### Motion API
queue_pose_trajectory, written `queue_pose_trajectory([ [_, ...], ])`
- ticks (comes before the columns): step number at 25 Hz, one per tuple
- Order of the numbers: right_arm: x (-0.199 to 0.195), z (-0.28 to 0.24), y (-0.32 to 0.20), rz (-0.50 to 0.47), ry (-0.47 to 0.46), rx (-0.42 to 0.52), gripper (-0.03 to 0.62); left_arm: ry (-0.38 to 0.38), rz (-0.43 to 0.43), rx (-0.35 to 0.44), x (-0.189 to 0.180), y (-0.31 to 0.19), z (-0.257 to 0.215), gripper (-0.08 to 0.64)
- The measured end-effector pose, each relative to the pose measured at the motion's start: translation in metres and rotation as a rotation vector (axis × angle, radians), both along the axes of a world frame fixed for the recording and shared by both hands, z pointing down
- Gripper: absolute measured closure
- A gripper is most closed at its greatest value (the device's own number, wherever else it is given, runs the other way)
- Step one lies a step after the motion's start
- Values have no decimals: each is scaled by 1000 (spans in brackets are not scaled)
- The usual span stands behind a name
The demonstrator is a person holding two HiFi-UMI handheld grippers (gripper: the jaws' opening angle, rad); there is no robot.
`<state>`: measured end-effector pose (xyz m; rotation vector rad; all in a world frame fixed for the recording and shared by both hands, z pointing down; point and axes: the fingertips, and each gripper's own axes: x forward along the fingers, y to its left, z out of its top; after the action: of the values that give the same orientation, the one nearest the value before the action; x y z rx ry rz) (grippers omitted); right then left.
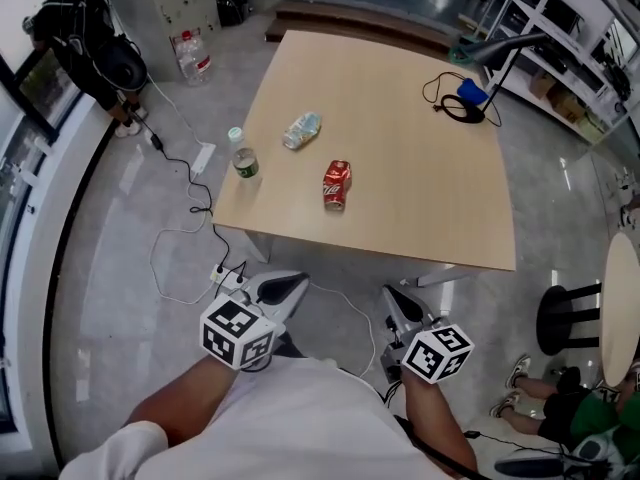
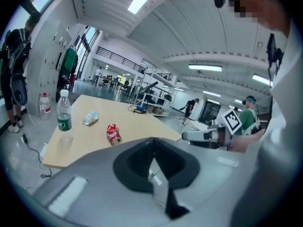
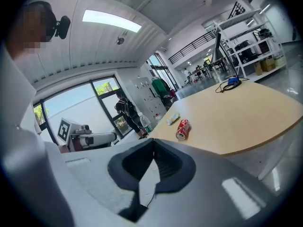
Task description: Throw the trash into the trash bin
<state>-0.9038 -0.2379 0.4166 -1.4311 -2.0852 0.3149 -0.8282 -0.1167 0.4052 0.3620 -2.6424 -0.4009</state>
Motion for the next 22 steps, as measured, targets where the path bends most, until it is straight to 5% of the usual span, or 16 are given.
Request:
queue_pose_trajectory([
  [10, -53, 7, 91, 37, -25, 126, 589, 31, 50, -28, -44, 98, 20, 552],
  [22, -91, 54, 142, 93, 16, 297, 489, 99, 131, -14, -75, 145, 59, 552],
])
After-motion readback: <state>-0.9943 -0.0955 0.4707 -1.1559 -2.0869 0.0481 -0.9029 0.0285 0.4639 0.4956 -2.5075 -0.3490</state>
